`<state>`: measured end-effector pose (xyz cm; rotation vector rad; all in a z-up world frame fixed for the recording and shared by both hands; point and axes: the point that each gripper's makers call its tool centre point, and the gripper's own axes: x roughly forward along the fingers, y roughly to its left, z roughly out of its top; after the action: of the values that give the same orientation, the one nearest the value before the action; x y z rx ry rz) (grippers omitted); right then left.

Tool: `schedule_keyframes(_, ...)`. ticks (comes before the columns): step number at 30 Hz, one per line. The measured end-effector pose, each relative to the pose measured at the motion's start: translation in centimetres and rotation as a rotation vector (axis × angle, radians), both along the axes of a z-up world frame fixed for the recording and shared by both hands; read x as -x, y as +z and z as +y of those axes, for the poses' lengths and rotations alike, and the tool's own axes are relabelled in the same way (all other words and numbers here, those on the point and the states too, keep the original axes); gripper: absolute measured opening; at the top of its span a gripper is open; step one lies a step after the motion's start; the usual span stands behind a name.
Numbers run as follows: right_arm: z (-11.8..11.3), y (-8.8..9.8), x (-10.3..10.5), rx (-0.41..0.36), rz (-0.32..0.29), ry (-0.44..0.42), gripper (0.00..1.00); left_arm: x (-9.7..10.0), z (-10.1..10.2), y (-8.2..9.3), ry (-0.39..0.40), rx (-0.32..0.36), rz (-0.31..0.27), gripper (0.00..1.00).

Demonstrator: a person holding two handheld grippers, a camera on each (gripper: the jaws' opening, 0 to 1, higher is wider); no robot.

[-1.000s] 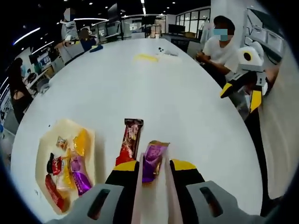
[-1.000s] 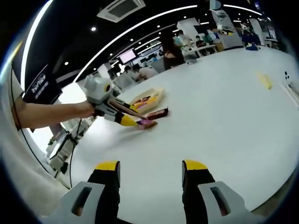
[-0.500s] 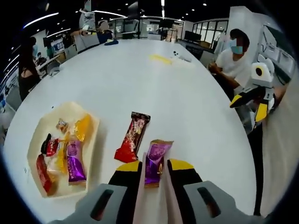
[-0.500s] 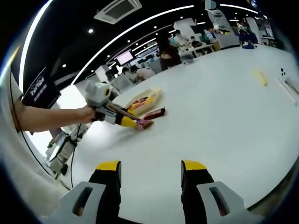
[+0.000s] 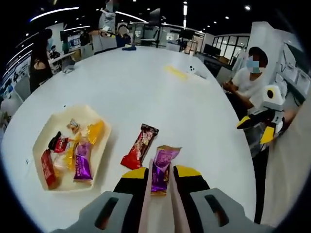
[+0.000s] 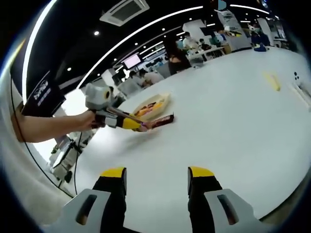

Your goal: Place the target food into the container with the food tongs after gripping and lifting it, then release it inside without dropping or visibly crushing the food.

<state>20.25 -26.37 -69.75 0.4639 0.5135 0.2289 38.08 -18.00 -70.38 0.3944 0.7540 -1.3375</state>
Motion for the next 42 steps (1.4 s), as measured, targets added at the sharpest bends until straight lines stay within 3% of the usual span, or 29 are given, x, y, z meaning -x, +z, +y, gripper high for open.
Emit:
schedule_keyframes(24, 1.4, 1.9, -1.3, -0.004, -0.068, 0.060, 0.49, -3.8, 2.8, 6.0, 0.185, 0.122, -0.079, 0.18)
schedule_keyframes(33, 1.4, 1.9, -1.1, -0.009, -0.067, 0.051, 0.49, -6.7, 3.2, 6.9, 0.273, 0.140, -0.089, 0.19)
schedule_keyframes(42, 0.9, 1.9, -1.3, -0.013, -0.067, 0.023, 0.49, -8.9, 2.9, 7.3, 0.309, 0.137, -0.097, 0.19)
